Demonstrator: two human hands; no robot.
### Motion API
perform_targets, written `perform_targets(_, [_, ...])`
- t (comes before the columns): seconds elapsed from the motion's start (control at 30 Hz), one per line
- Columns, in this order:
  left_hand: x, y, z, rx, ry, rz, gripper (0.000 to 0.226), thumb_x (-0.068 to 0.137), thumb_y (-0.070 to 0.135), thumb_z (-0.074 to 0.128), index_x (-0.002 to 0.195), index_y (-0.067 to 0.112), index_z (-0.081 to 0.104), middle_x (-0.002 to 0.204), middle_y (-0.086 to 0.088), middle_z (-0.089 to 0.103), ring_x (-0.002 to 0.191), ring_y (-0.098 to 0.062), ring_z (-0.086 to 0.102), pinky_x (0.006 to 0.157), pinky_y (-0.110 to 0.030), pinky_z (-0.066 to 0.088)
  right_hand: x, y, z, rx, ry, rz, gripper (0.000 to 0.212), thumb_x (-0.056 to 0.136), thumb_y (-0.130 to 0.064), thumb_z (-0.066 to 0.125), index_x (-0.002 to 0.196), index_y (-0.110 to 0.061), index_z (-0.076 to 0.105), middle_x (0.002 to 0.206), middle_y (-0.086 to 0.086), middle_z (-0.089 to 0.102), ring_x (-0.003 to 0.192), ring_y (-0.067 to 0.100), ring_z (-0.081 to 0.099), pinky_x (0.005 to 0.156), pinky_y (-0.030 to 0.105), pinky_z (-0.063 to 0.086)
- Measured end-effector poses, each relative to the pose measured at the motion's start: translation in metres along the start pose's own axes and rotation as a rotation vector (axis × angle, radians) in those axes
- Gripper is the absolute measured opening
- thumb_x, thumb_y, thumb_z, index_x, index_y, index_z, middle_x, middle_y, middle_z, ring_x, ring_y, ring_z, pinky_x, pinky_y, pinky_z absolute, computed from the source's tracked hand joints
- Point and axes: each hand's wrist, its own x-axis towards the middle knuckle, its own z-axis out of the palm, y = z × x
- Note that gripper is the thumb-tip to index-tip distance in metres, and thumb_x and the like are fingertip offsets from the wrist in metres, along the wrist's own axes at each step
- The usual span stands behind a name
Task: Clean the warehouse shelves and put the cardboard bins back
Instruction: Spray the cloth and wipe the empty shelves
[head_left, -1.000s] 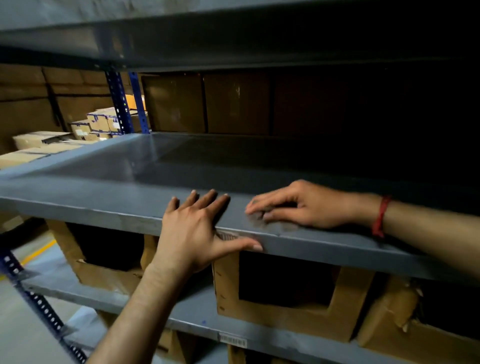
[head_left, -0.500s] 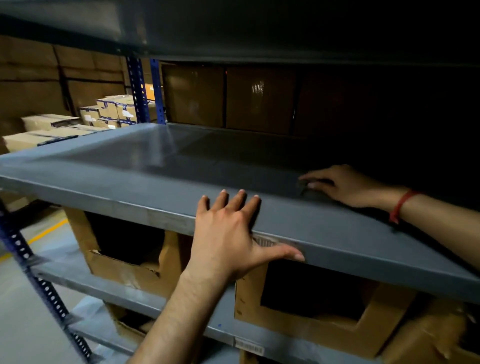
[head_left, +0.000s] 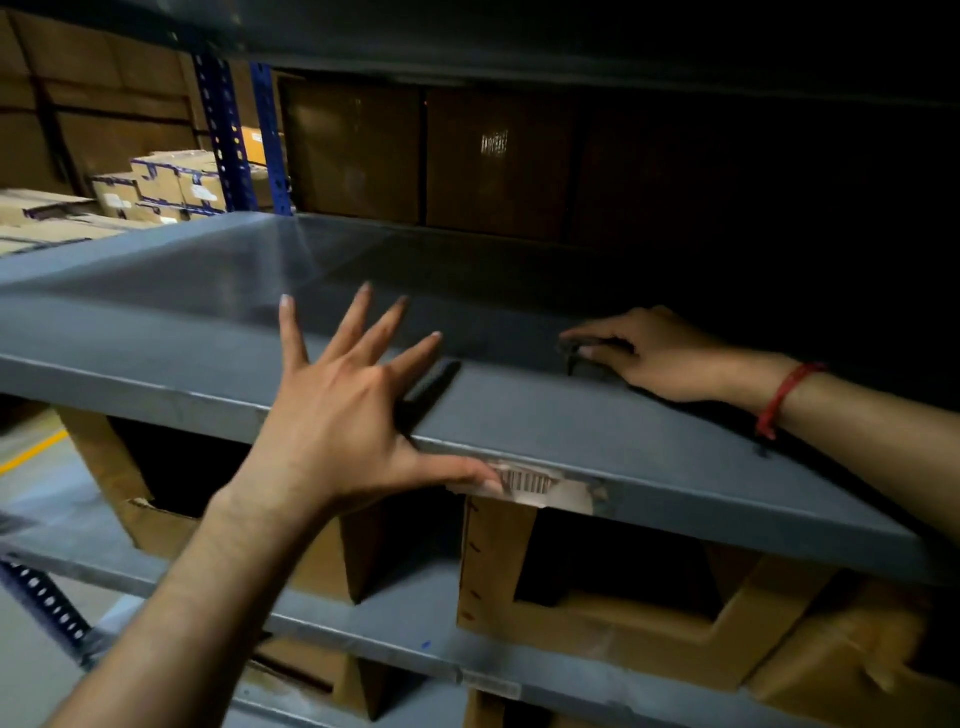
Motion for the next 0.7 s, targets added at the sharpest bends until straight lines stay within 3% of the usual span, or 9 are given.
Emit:
perform_targets(0.07, [-0.003, -0.007, 0.001, -0.020, -0.013, -0.021, 0.136, 0.043, 0.111, 0.003, 0.157, 0.038, 0.018, 0.166, 0.001, 0.011, 0.153, -0.025, -0.009, 0.116, -0.068, -0.011, 0.007, -0.015, 0.001, 0.001, -0.023, -0.035, 0.034, 0.102, -0.030, 0.053, 0.135, -0.033, 0.059, 0.139, -0.011, 0.058, 0.128, 0.006, 0.052, 0.105, 0.014, 0.034])
perform_targets(0.13, [-0.007, -0.008, 0.008, -0.008, -0.012, -0.050, 0.135, 0.045, 0.110, 0.002, 0.158, 0.037, 0.017, 0.164, 0.002, 0.021, 0.154, -0.029, 0.005, 0.121, -0.063, 0.005, -0.004, -0.050, 0.006, 0.078, -0.039, -0.219, 0.035, 0.099, -0.025, 0.058, 0.134, -0.029, 0.061, 0.138, -0.013, 0.059, 0.128, -0.004, 0.049, 0.104, 0.003, 0.029])
perform_targets(0.23, [-0.010, -0.007, 0.015, -0.020, 0.035, -0.072, 0.135, 0.050, 0.108, 0.007, 0.159, 0.029, 0.020, 0.158, -0.001, 0.036, 0.150, -0.034, 0.021, 0.116, -0.053, 0.029, -0.025, -0.094, 0.017, 0.209, -0.075, -0.542, 0.036, 0.096, -0.017, 0.064, 0.131, -0.023, 0.065, 0.135, -0.012, 0.062, 0.127, -0.005, 0.051, 0.110, 0.013, 0.035])
perform_targets(0.3, [-0.013, -0.005, 0.017, -0.034, 0.075, -0.067, 0.135, 0.054, 0.107, 0.013, 0.157, 0.022, 0.030, 0.154, -0.002, 0.043, 0.148, -0.035, 0.028, 0.112, -0.053, 0.035, -0.018, -0.090, 0.015, 0.220, -0.132, -0.608, 0.035, 0.097, -0.023, 0.063, 0.132, -0.022, 0.064, 0.135, -0.011, 0.062, 0.128, -0.007, 0.050, 0.110, 0.016, 0.036])
perform_targets(0.4, [-0.016, -0.004, 0.014, -0.067, 0.068, -0.093, 0.141, 0.050, 0.109, 0.021, 0.157, 0.018, 0.028, 0.157, 0.002, 0.039, 0.150, -0.029, 0.025, 0.117, -0.049, 0.029, 0.025, -0.048, 0.014, 0.157, -0.079, -0.484, 0.038, 0.096, -0.036, 0.054, 0.132, -0.030, 0.062, 0.137, -0.014, 0.059, 0.124, -0.013, 0.049, 0.109, 0.013, 0.036])
perform_targets(0.47, [-0.016, -0.003, 0.013, -0.072, 0.064, -0.098, 0.145, 0.049, 0.109, 0.025, 0.160, 0.017, 0.013, 0.159, 0.003, 0.034, 0.152, -0.023, 0.017, 0.121, -0.047, 0.023, 0.053, -0.026, 0.017, 0.078, 0.005, -0.296, 0.034, 0.100, -0.033, 0.053, 0.133, -0.032, 0.061, 0.137, -0.013, 0.059, 0.127, 0.002, 0.054, 0.112, 0.024, 0.038])
perform_targets(0.53, [-0.016, -0.004, 0.014, -0.105, 0.080, -0.111, 0.150, 0.048, 0.109, 0.028, 0.159, 0.016, -0.009, 0.161, 0.004, 0.028, 0.153, -0.019, 0.009, 0.124, -0.047, 0.015, 0.060, -0.031, 0.026, 0.054, 0.029, -0.236, 0.034, 0.101, -0.028, 0.052, 0.134, -0.030, 0.060, 0.139, -0.010, 0.058, 0.130, 0.009, 0.053, 0.114, 0.028, 0.036])
perform_targets(0.6, [-0.016, -0.005, 0.017, -0.140, 0.098, -0.117, 0.151, 0.048, 0.108, 0.033, 0.153, 0.017, -0.028, 0.163, 0.004, 0.023, 0.153, -0.016, 0.003, 0.125, -0.047, 0.009, 0.036, -0.067, 0.029, 0.097, 0.010, -0.393, 0.035, 0.101, -0.026, 0.054, 0.135, -0.029, 0.060, 0.140, -0.016, 0.057, 0.129, -0.003, 0.048, 0.113, 0.019, 0.033])
perform_targets(0.7, [-0.016, -0.007, 0.021, -0.166, 0.156, -0.093, 0.149, 0.052, 0.107, 0.032, 0.153, 0.016, -0.029, 0.160, 0.002, 0.030, 0.152, -0.017, 0.010, 0.125, -0.046, 0.015, -0.001, -0.112, 0.027, 0.236, -0.077, -0.703, 0.035, 0.099, -0.029, 0.057, 0.134, -0.032, 0.061, 0.140, -0.021, 0.055, 0.130, -0.012, 0.043, 0.110, 0.010, 0.032])
